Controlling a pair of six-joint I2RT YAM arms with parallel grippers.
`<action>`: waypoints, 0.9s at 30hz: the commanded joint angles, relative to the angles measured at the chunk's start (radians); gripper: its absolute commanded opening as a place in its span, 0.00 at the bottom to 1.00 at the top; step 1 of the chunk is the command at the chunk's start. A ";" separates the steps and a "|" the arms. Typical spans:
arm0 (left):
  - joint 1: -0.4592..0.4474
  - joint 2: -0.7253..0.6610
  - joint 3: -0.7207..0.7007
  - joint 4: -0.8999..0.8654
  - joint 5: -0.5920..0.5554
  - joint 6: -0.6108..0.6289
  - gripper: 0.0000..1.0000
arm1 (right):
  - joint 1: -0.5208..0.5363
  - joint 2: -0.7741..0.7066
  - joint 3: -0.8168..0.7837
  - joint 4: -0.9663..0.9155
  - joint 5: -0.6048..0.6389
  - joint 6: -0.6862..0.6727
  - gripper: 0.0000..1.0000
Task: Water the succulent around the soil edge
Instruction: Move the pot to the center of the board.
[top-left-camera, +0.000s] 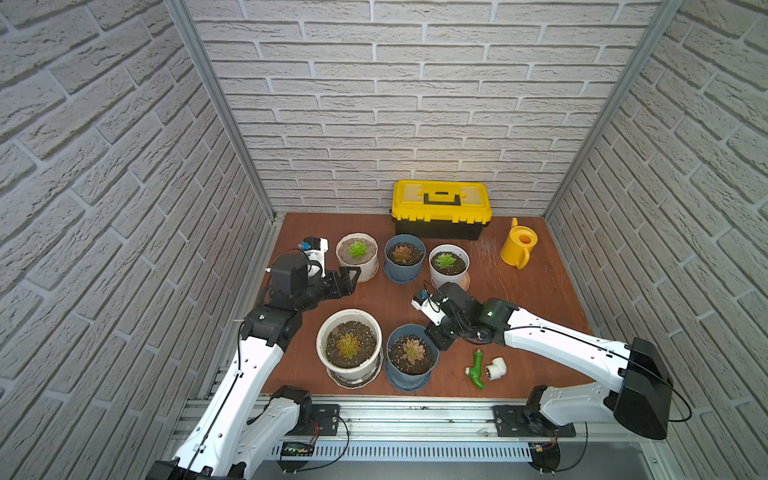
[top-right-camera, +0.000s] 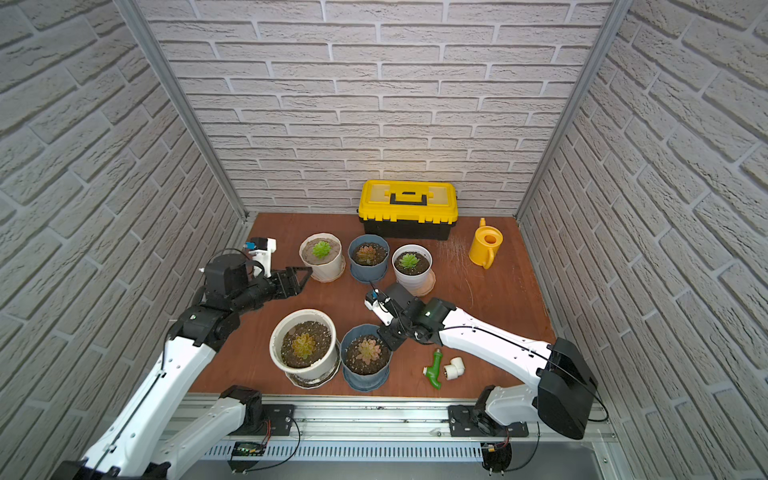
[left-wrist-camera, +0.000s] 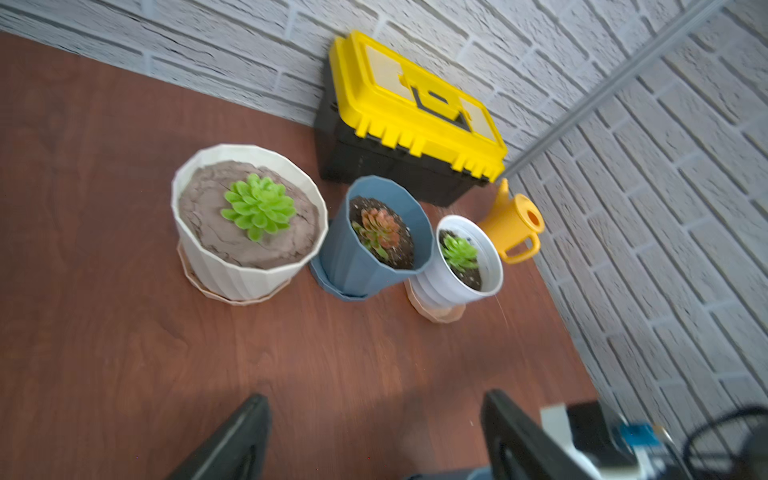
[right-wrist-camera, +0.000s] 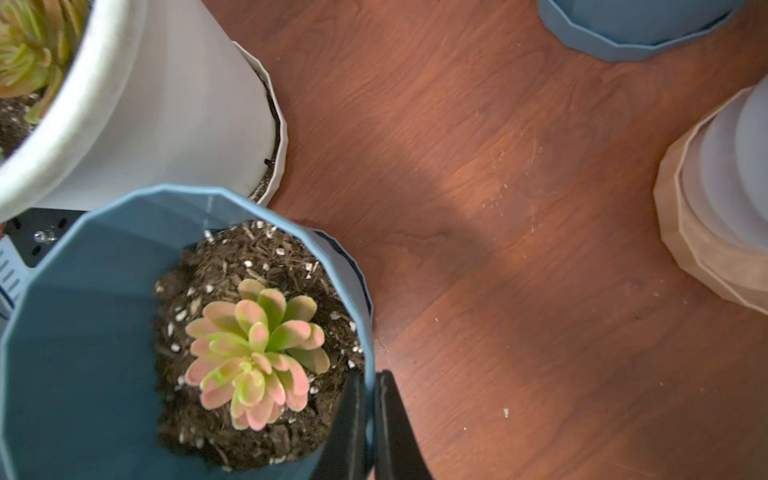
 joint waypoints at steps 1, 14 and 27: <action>-0.016 -0.026 -0.014 -0.080 0.190 0.129 0.98 | 0.006 0.007 0.019 -0.035 0.064 0.019 0.03; -0.053 -0.090 -0.012 -0.273 -0.074 0.239 0.98 | -0.107 0.048 0.078 -0.103 0.393 0.042 0.03; -0.052 -0.159 0.003 -0.388 -0.299 0.135 0.98 | -0.335 0.067 0.086 0.040 0.255 0.014 0.14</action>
